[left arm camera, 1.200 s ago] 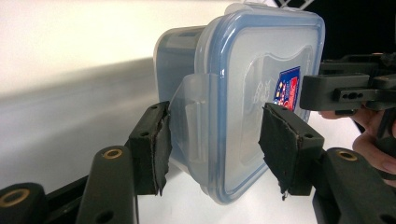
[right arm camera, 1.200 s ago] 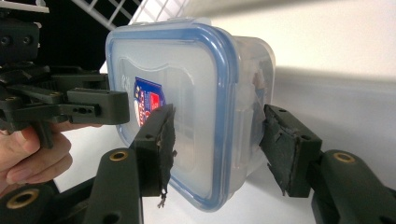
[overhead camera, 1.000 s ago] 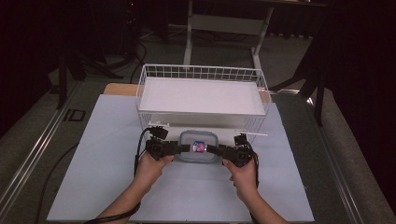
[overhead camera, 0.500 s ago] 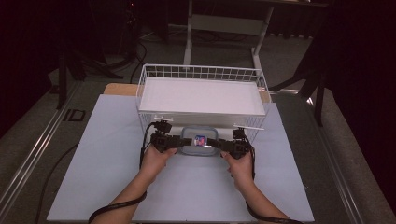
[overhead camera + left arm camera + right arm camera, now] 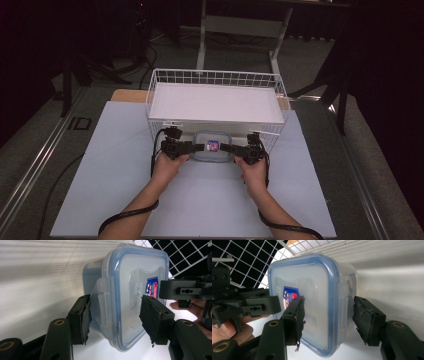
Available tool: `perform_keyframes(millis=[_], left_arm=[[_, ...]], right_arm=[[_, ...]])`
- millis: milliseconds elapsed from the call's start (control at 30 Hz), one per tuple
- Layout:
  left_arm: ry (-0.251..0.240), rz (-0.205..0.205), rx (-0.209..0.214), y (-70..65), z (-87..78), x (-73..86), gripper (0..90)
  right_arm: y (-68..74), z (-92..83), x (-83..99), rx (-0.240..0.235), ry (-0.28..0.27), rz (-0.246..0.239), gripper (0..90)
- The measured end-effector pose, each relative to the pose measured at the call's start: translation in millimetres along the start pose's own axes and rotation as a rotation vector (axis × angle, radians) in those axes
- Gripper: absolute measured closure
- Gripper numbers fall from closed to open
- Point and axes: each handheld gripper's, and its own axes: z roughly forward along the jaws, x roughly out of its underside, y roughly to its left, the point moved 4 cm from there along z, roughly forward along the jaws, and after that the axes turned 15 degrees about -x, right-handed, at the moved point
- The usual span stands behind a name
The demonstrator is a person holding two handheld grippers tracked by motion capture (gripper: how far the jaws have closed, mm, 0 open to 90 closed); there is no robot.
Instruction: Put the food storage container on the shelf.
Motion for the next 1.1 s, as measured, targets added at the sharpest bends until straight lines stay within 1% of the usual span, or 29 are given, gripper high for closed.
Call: perform_keyframes(millis=[100,167,200,233,267,333,367,400,433,467,500,533,567,600,633,667,700,733,767,800,833,867,900,933,967,1000,1033,1067,1100], left_arm=[[-0.013,0.009,-0.004,0.8,2.4,-0.1,42.1],[-0.017,0.003,-0.006,0.8,3.3,0.0,40.2],[-0.019,0.007,-0.011,0.4,4.7,0.2,38.4],[-0.023,0.000,-0.007,0.1,5.5,0.4,38.1],[-0.029,0.015,-0.016,2.2,6.7,0.3,37.4],[-0.026,-0.009,-0.005,1.5,9.0,0.9,35.6],[-0.026,-0.009,-0.005,1.5,9.0,0.9,34.2],[-0.011,-0.024,0.003,1.3,11.6,0.3,33.0],[-0.011,-0.024,0.003,1.3,11.6,0.3,31.4],[0.006,-0.010,-0.009,2.7,14.1,-0.7,29.4],[0.006,-0.010,-0.009,2.7,14.1,-0.7,28.4],[0.004,-0.064,0.001,1.5,17.7,-2.3,27.4],[0.002,-0.080,0.008,1.3,18.2,-2.7,27.0],[0.002,-0.080,0.008,1.3,18.2,-2.7,26.8],[-0.005,-0.067,0.003,2.0,18.4,-2.6,26.7],[-0.003,-0.015,0.005,3.2,17.1,-0.8,26.0],[-0.011,-0.011,-0.008,2.6,17.2,-0.6,23.5],[-0.011,-0.011,-0.008,2.6,17.2,-0.6,22.2],[-0.062,0.003,-0.031,2.2,14.2,-1.6,22.1],[-0.092,0.007,-0.038,2.3,11.8,-2.5,20.0],[-0.124,0.011,-0.044,2.6,9.0,-3.5,16.2],[-0.124,0.011,-0.044,2.6,9.0,-3.5,15.2],[-0.145,0.020,-0.052,3.4,5.4,-4.3,15.2],[-0.172,0.002,-0.045,2.7,0.8,-3.9,13.6],[-0.171,-0.001,-0.044,2.4,-1.7,-2.7,11.8],[-0.176,0.014,-0.055,2.4,-3.6,-1.2,10.1],[-0.176,0.014,-0.055,2.4,-3.6,-1.2,8.9],[-0.178,0.034,-0.059,1.9,-5.5,0.7,8.9],[-0.165,0.049,-0.041,-1.3,-10.1,6.8,8.8]], right_arm=[[-0.7,0.8,-1.5,0.005,-0.009,-0.005,42.2],[-0.6,1.7,-2.0,0.009,-0.009,-0.013,41.4],[0.4,4.7,-2.9,0.033,-0.009,-0.034,39.1],[0.3,4.9,-3.2,0.034,-0.011,-0.037,39.0],[-0.1,5.2,-3.5,0.030,-0.015,-0.034,38.9],[-1.8,5.8,-4.6,0.032,-0.032,-0.037,38.5],[-2.6,6.4,-5.3,0.039,-0.042,-0.042,38.1],[-3.0,7.1,-5.9,0.049,-0.053,-0.044,37.9],[-3.0,7.1,-5.9,0.049,-0.053,-0.044,37.9],[-4.6,8.6,-7.3,0.056,-0.061,-0.036,37.6],[-5.2,8.5,-7.8,0.063,-0.066,-0.043,38.1],[-5.4,8.6,-8.4,0.072,-0.067,-0.049,38.2],[-5.6,8.7,-8.7,0.073,-0.067,-0.051,38.2],[-5.6,8.7,-8.7,0.073,-0.067,-0.051,38.2],[-5.5,8.3,-9.1,0.081,-0.070,-0.052,39.8],[-5.0,7.7,-9.0,0.083,-0.073,-0.062,39.9],[-4.4,7.2,-8.9,0.081,-0.076,-0.068,39.8],[-4.4,7.2,-8.9,0.081,-0.076,-0.068,39.8],[-2.8,5.2,-8.8,0.083,-0.088,-0.089,39.4],[-1.4,3.4,-8.3,0.085,-0.091,-0.109,39.3],[0.6,2.1,-7.5,0.090,-0.095,-0.109,39.2],[2.3,0.6,-6.9,0.101,-0.096,-0.119,38.9],[2.3,0.6,-6.9,0.101,-0.096,-0.119,38.9],[6.1,-4.7,-5.4,0.112,-0.109,-0.161,38.7],[8.9,-6.4,-3.8,0.110,-0.103,-0.149,38.8],[11.2,-8.1,-2.5,0.110,-0.102,-0.171,38.8],[14.4,-10.0,-0.7,0.115,-0.102,-0.192,38.9],[14.4,-10.0,-0.7,0.115,-0.102,-0.192,38.9],[21.7,-13.1,4.8,0.105,-0.096,-0.202,39.7]])
